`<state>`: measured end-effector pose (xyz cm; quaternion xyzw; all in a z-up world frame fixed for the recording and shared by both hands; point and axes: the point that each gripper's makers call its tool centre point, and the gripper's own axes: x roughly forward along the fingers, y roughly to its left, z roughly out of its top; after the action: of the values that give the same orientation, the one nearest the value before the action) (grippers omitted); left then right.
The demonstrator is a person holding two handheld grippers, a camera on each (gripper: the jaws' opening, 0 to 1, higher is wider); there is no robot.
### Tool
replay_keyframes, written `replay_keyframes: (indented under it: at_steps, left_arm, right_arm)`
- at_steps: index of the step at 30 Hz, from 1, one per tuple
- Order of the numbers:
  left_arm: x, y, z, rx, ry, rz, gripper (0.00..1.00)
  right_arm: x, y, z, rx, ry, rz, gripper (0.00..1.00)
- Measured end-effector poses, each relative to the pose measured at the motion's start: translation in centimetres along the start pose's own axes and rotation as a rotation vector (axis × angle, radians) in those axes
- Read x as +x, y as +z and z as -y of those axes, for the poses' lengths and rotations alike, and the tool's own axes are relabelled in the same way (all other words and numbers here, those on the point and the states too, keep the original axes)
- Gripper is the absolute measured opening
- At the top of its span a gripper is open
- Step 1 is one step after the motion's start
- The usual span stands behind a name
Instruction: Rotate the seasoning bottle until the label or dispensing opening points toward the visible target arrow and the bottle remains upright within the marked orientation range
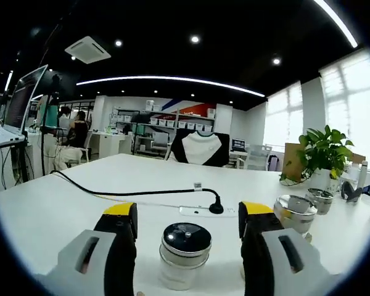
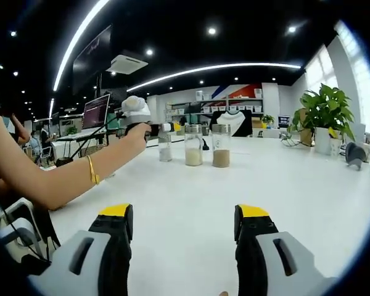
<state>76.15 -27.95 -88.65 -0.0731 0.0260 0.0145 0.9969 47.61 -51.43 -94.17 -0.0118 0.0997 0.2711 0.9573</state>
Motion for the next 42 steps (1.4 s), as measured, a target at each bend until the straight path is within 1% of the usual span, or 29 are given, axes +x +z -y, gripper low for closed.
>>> replay_keyframes:
  at_steps: [1,4,5,8,11,14,15,16,23,25,27,31,33,38,42]
  left_arm:
    - [0.1,-0.2,-0.1,0.000,0.007,-0.005,0.70]
    - [0.2,-0.9,-0.1,0.003,-0.003,-0.023,0.69]
    - [0.1,-1.4,-0.4,0.003,0.011,-0.038,0.69]
    - [0.1,-2.2,-0.7,-0.001,0.022,-0.055,0.68]
    - [0.1,-2.8,-0.4,-0.015,0.020,-0.067,0.66]
    - [-0.2,-3.2,-0.3,-0.001,0.030,-0.074,0.64]
    - [-0.3,-3.4,-0.4,-0.002,0.034,-0.080,0.64]
    - [-0.4,-3.8,-0.3,-0.019,0.032,-0.100,0.64]
    - [-0.6,-3.4,-0.8,-0.028,0.044,-0.079,0.62]
    - [-0.6,-3.6,-0.8,-0.033,0.044,-0.086,0.62]
    - [-0.7,-3.7,-0.8,-0.047,0.037,-0.093,0.62]
    - [-1.0,-3.7,-0.9,-0.030,0.046,-0.089,0.62]
    - [-1.1,-3.8,-0.9,-0.035,0.043,-0.089,0.61]
    - [-1.2,-4.4,-1.1,-0.040,0.048,-0.100,0.59]
    - [-1.6,-4.9,-0.6,-0.026,0.044,-0.108,0.55]
  right_arm:
    - [0.0,-0.1,0.1,0.003,-0.004,-0.001,0.67]
    - [0.3,-0.3,0.4,0.013,-0.009,-0.006,0.66]
    - [0.6,-0.5,0.4,0.019,-0.010,-0.008,0.66]
    - [0.9,-0.8,0.2,0.023,0.001,-0.017,0.64]
    - [0.9,-1.0,-0.2,0.022,0.009,-0.020,0.64]
    - [0.8,-1.4,-0.2,0.026,0.011,-0.028,0.64]
    - [0.8,-1.6,-0.3,0.029,0.011,-0.029,0.64]
    - [0.8,-2.0,-0.3,0.031,0.013,-0.038,0.64]
    - [-0.2,-2.7,-0.2,0.031,-0.007,-0.043,0.61]
    - [-0.3,-2.6,-0.1,0.029,-0.018,-0.036,0.59]
    - [-0.3,-2.1,-0.4,-0.015,-0.005,-0.020,0.58]
    - [-0.1,-0.9,-0.8,-0.020,0.009,-0.003,0.57]
    - [0.1,-0.6,-0.8,-0.024,0.015,-0.002,0.57]
    - [0.7,-0.3,-0.2,-0.019,0.007,0.004,0.56]
    - [1.2,-0.3,0.0,-0.009,-0.009,0.012,0.55]
